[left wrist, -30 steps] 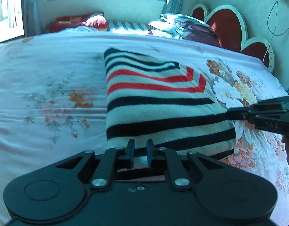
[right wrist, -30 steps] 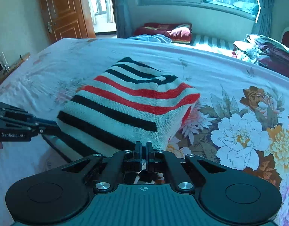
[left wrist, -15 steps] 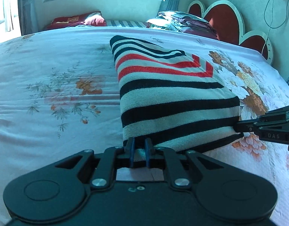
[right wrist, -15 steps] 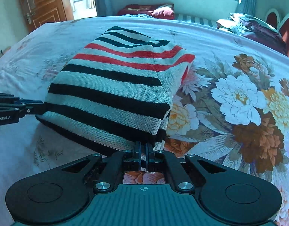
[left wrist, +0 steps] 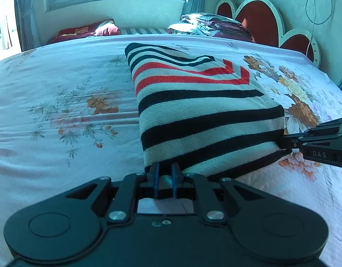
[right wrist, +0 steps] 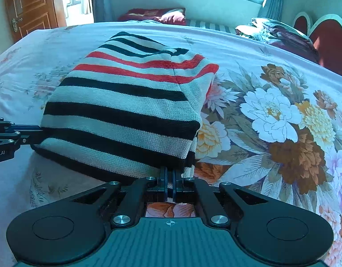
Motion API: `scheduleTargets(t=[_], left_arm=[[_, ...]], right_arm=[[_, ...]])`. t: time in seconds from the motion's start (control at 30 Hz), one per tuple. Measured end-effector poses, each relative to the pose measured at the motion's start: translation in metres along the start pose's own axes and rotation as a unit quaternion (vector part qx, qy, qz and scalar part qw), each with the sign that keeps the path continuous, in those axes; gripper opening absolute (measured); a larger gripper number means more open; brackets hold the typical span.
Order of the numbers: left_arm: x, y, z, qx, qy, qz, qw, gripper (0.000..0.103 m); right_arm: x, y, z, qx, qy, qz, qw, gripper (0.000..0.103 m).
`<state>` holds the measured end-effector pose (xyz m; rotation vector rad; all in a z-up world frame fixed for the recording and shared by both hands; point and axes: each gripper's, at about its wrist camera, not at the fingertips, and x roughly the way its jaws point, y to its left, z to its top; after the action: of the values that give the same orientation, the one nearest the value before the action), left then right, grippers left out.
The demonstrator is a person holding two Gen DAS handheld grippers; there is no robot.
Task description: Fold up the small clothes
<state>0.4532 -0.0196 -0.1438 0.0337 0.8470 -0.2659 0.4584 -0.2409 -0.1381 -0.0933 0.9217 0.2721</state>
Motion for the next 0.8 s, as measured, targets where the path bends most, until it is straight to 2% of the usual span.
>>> scheduleTargets(t=[0.33,0.37,0.4,0.43,0.47,0.5,0.53,0.57,0.6,0.63,0.67,0.7,0.77,0.8], left_arm=[[-0.004,-0.006,0.005,0.036,0.014,0.006,0.9993,0.009],[-0.010,-0.003,0.008,0.028,0.010,-0.002,0.9996,0.016],[-0.016,0.000,0.009,0.019,0.003,-0.012,0.9997,0.038],[-0.023,0.003,0.009,0.010,-0.009,-0.019,0.9997,0.059],[-0.029,0.003,0.009,0.007,-0.026,-0.007,0.9996,0.101],[-0.034,0.002,0.007,0.015,-0.047,0.002,0.9988,0.094],[-0.034,0.002,0.009,0.020,-0.044,0.000,0.9988,0.088],[-0.030,0.003,0.012,0.013,-0.032,-0.005,0.9994,0.075],[-0.026,0.006,0.016,-0.002,-0.027,-0.007,0.9996,0.065],[-0.021,0.009,0.021,-0.017,-0.025,-0.011,0.9995,0.062],[-0.016,0.011,0.025,-0.026,-0.024,-0.012,0.9993,0.056],[-0.009,0.013,0.031,-0.035,-0.022,-0.006,0.9991,0.055],[0.003,0.014,0.041,-0.042,-0.014,0.002,0.9990,0.059],[0.009,0.014,0.046,-0.046,-0.011,0.008,0.9989,0.068]], right_arm=[[-0.001,0.008,0.002,0.002,0.009,-0.021,1.000,0.001],[-0.003,0.008,0.004,0.000,0.016,-0.021,1.000,0.001],[-0.012,0.009,0.006,0.001,0.013,-0.019,1.000,0.001],[-0.027,0.009,0.006,0.006,-0.011,-0.018,1.000,0.001],[-0.039,0.007,0.004,0.013,-0.037,-0.020,0.999,0.007],[-0.048,0.004,0.001,0.026,-0.050,-0.020,0.998,0.019],[-0.050,0.000,0.001,0.039,-0.048,-0.016,0.998,0.059],[-0.052,-0.004,0.001,0.047,-0.057,-0.007,0.997,0.070],[-0.053,-0.005,0.003,0.046,-0.068,0.004,0.997,0.069],[-0.050,-0.006,0.006,0.041,-0.072,0.003,0.997,0.058],[-0.046,-0.008,0.011,0.039,-0.073,0.001,0.997,0.036],[-0.040,-0.010,0.017,0.042,-0.071,0.003,0.997,0.027],[-0.030,-0.017,0.029,0.056,-0.078,0.017,0.995,0.024],[-0.026,-0.020,0.034,0.055,-0.085,0.020,0.995,0.024]])
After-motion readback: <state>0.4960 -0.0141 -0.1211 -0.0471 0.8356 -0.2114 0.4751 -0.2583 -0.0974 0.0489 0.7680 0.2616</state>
